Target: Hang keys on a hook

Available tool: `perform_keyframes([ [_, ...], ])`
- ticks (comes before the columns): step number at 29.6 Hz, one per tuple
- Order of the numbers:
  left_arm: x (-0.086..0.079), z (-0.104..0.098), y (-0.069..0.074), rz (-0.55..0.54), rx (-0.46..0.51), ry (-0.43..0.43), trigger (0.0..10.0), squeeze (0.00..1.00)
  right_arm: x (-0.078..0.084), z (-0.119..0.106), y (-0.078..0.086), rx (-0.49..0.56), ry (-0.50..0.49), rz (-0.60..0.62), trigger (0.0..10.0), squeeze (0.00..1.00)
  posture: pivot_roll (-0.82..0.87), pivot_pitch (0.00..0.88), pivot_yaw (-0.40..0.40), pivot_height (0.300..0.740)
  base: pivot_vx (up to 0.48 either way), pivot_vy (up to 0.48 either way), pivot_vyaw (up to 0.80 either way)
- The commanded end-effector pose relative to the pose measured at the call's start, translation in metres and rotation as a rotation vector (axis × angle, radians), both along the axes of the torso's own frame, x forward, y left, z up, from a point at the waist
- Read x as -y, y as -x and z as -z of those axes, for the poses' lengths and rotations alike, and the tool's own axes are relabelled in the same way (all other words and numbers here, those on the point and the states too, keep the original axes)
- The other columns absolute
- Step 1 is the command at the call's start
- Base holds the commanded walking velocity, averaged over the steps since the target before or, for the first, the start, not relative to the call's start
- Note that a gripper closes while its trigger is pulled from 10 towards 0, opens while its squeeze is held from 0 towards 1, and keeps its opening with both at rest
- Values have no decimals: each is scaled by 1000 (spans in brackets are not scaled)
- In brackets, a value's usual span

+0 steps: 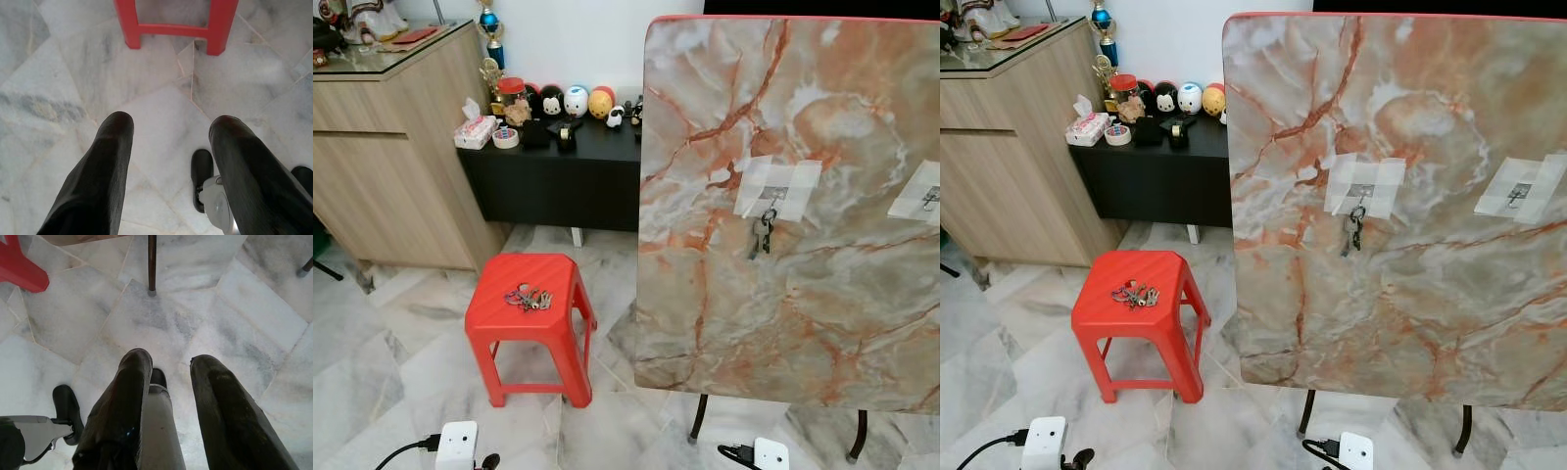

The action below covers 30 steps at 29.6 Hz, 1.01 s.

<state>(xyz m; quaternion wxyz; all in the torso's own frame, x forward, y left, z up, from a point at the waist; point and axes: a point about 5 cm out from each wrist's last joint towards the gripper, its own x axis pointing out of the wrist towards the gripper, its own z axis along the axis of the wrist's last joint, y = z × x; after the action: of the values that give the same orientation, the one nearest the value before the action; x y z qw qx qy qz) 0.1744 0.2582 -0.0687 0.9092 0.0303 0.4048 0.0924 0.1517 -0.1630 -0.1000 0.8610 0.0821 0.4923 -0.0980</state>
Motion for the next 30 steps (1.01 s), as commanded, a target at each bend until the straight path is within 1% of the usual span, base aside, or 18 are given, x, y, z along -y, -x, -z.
perform_keyframes([
  [1, -5, 2, 6, -30, -30, 5, 10000, 0, -2, 0, 0, -5, -8, 15, 10000, 0, 98, 0, -27, 740, 0, 0, 0],
  [3, -9, 4, 12, -40, -49, 1, 10000, 0, -1, 0, 0, -3, -12, 26, 10000, 0, 101, 0, -33, 740, 0, 142, 0],
  [10, -10, 7, 19, -48, -82, -1, 10000, 0, -1, -1, -2, 5, -19, 16, 10000, 0, 98, 0, -33, 740, 0, 294, 0],
  [12, -10, 7, 19, -50, -85, -1, 10000, 0, 0, -1, -3, 9, -19, 16, 10000, 0, 104, 0, -31, 740, 0, 315, 0],
  [13, -16, 5, 19, -74, -76, 2, 10000, 0, -1, -2, -6, 27, -18, 31, 10000, 0, 111, 0, -21, 740, 0, 356, 0],
  [30, -21, 2, 18, -84, -68, -1, 10000, 0, -3, -2, -6, 29, -24, 34, 10000, 0, 107, 0, -19, 740, 0, 362, 0],
])
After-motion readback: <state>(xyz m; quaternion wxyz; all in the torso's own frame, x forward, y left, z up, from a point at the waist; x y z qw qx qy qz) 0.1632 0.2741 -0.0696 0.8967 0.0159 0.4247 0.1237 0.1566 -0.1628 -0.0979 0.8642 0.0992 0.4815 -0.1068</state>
